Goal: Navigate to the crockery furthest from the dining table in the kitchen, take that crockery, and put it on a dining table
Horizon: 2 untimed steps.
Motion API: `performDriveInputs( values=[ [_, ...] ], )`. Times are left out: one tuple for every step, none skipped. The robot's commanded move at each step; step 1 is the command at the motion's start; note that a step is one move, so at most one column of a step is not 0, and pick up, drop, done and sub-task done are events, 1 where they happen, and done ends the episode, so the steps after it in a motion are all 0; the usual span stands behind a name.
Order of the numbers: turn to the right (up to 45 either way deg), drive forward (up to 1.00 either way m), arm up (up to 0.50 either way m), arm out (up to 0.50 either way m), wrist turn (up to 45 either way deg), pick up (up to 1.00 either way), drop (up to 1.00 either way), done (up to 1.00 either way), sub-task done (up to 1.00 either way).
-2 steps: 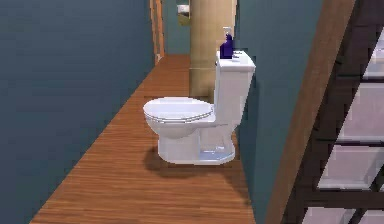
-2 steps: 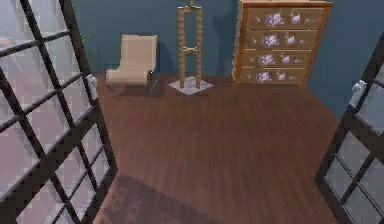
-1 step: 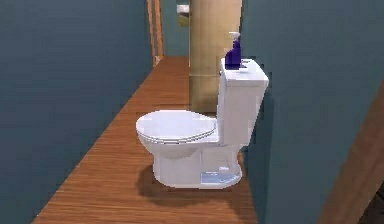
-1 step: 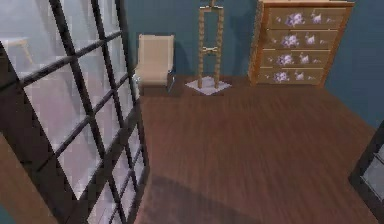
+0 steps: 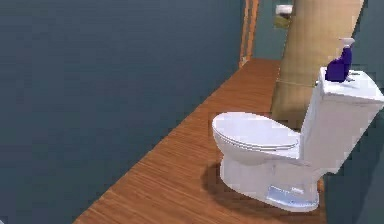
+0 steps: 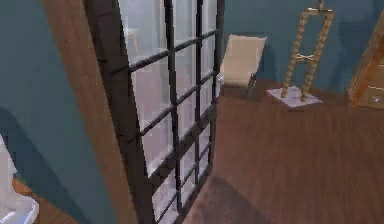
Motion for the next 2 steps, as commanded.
performDriveInputs(
  values=[
    [0.0, 1.0, 0.0, 0.0, 0.0, 0.0, 0.0, 0.0, 0.0],
    [0.0, 0.55, 0.0, 0.0, 0.0, 0.0, 0.0, 0.0, 0.0]
  ],
)
